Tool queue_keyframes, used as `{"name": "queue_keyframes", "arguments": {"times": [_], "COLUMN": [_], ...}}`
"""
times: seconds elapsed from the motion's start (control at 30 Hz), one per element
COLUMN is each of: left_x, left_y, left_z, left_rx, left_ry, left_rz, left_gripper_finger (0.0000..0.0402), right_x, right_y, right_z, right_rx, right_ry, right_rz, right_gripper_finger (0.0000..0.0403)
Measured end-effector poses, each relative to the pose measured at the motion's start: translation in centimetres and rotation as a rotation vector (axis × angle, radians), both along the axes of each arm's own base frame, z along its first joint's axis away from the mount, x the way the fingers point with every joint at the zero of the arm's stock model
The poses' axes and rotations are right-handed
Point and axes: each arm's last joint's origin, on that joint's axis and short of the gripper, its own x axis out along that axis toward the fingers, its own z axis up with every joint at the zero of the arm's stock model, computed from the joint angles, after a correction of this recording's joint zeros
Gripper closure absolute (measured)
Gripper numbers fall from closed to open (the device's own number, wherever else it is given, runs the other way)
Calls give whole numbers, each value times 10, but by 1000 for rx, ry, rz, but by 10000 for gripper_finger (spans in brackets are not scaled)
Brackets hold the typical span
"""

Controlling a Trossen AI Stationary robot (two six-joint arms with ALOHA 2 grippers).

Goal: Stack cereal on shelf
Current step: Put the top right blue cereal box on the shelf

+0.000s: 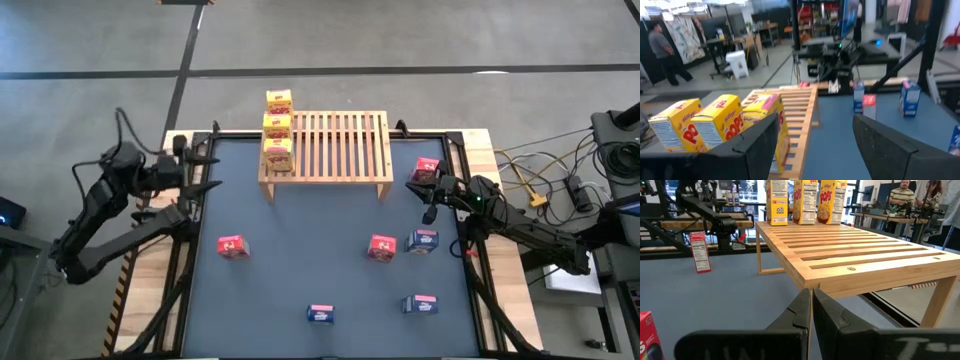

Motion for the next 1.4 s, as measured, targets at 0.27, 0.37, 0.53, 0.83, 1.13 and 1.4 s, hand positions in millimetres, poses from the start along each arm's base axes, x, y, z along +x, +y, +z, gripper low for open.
{"name": "queue_keyframes", "arguments": {"times": [0.27, 0.37, 0.53, 0.83, 1.13, 1.4], "left_x": [-18, -22, -26, -13, 5, 21], "left_y": [-15, -19, -24, -16, 0, 11], "left_z": [-18, -23, -35, -53, -68, -75], "left_rx": [-9, -21, -37, -104, -93, -110], "left_ry": [-106, -129, -180, -188, -258, -264], "left_rz": [1, -13, -62, -135, -162, -195], "left_gripper_finger": [164, 164, 164, 164, 164, 164], "right_x": [0, 0, 0, 0, 0, 0], "right_y": [0, 0, 0, 0, 0, 0], "right_z": [0, 0, 0, 0, 0, 0], "right_rx": [0, 0, 0, 2, 2, 2], "right_ry": [0, 0, 0, 4, 4, 4], "right_rz": [0, 0, 0, 1, 0, 0], "right_gripper_finger": [394, 394, 394, 394, 394, 394]}}
